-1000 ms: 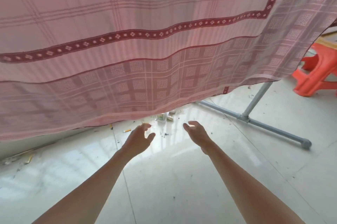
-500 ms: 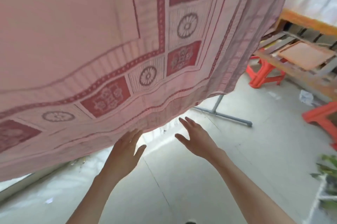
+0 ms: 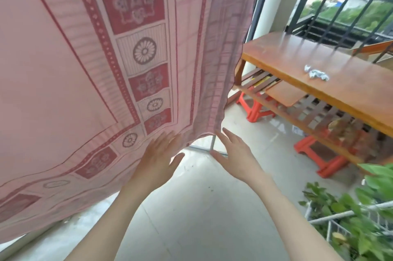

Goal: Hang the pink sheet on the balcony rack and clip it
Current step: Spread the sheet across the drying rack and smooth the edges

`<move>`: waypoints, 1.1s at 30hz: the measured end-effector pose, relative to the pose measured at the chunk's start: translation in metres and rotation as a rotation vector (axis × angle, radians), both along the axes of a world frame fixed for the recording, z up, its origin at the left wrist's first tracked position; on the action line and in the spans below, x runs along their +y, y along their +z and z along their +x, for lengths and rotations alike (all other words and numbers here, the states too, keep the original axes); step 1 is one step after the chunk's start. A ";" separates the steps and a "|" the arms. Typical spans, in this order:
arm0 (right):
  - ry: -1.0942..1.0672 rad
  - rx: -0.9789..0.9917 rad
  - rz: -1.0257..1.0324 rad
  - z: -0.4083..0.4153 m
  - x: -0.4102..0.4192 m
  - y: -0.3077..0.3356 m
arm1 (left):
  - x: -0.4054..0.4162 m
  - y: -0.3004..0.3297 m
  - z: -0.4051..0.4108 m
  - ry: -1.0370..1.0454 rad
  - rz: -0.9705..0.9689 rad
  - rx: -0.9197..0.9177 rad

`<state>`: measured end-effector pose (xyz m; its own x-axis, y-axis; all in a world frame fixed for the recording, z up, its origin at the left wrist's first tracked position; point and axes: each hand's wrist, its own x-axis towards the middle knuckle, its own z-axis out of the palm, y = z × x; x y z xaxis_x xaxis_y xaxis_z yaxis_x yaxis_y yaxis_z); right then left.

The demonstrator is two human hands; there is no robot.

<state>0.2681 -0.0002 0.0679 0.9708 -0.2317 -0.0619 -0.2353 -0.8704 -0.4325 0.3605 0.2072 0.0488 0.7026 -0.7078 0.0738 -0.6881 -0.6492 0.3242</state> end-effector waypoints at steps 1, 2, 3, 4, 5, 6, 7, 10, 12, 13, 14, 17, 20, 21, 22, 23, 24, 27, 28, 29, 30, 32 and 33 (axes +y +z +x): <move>-0.012 0.011 -0.001 -0.006 -0.012 0.007 | -0.011 -0.003 -0.003 0.005 -0.023 0.024; -0.027 0.009 0.009 -0.012 -0.024 0.012 | -0.023 -0.005 -0.004 0.010 -0.029 0.031; -0.045 0.010 0.027 -0.016 -0.037 0.016 | -0.035 -0.004 -0.003 0.009 -0.031 0.031; -0.064 0.011 0.052 -0.018 -0.047 0.020 | -0.047 -0.004 0.001 0.004 -0.042 0.032; -0.084 0.011 0.087 -0.019 -0.058 0.022 | -0.059 -0.003 0.004 0.010 -0.058 0.034; -0.105 0.007 0.129 -0.019 -0.069 0.024 | -0.070 -0.002 0.008 0.024 -0.069 0.039; -0.124 -0.002 0.163 -0.018 -0.082 0.024 | -0.086 -0.001 0.011 0.033 -0.072 0.046; -0.130 -0.024 0.158 -0.006 -0.111 0.025 | -0.121 0.001 0.022 0.017 -0.094 0.045; -0.130 -0.021 0.145 0.007 -0.133 0.022 | -0.150 -0.002 0.033 0.005 -0.116 0.065; -0.129 -0.018 0.145 0.016 -0.145 0.019 | -0.166 -0.002 0.041 0.008 -0.134 0.085; -0.130 -0.011 0.145 0.024 -0.159 0.016 | -0.182 -0.004 0.050 0.020 -0.159 0.108; -0.127 0.024 0.138 0.055 -0.202 0.004 | -0.233 -0.012 0.079 0.099 -0.242 0.164; -0.108 0.074 0.128 0.096 -0.250 -0.005 | -0.283 -0.017 0.112 0.202 -0.253 0.250; -0.093 0.104 0.122 0.111 -0.265 -0.005 | -0.297 -0.017 0.124 0.238 -0.252 0.284; -0.071 0.130 0.121 0.127 -0.279 -0.005 | -0.310 -0.018 0.135 0.268 -0.262 0.303; -0.042 0.142 0.119 0.144 -0.294 -0.005 | -0.322 -0.019 0.147 0.294 -0.268 0.311; -0.012 0.142 0.119 0.162 -0.306 -0.005 | -0.333 -0.020 0.159 0.325 -0.264 0.318; 0.075 0.132 0.153 0.213 -0.335 -0.008 | -0.356 -0.024 0.188 0.463 -0.248 0.373; 0.110 0.140 0.173 0.229 -0.343 -0.011 | -0.363 -0.026 0.195 0.502 -0.244 0.386; 0.144 0.153 0.191 0.244 -0.350 -0.013 | -0.370 -0.029 0.201 0.537 -0.241 0.395; 0.177 0.177 0.206 0.259 -0.357 -0.016 | -0.377 -0.032 0.207 0.573 -0.246 0.402; 0.271 0.221 0.219 0.294 -0.374 -0.028 | -0.392 -0.040 0.219 0.684 -0.272 0.445; 0.289 0.228 0.226 0.304 -0.376 -0.031 | -0.394 -0.043 0.221 0.722 -0.294 0.477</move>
<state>0.5721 -0.3763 0.0371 0.9495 0.0917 -0.3001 -0.1072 -0.8041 -0.5848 0.5814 -0.1868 0.0062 0.9696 -0.0829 -0.2302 0.1028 -0.7161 0.6904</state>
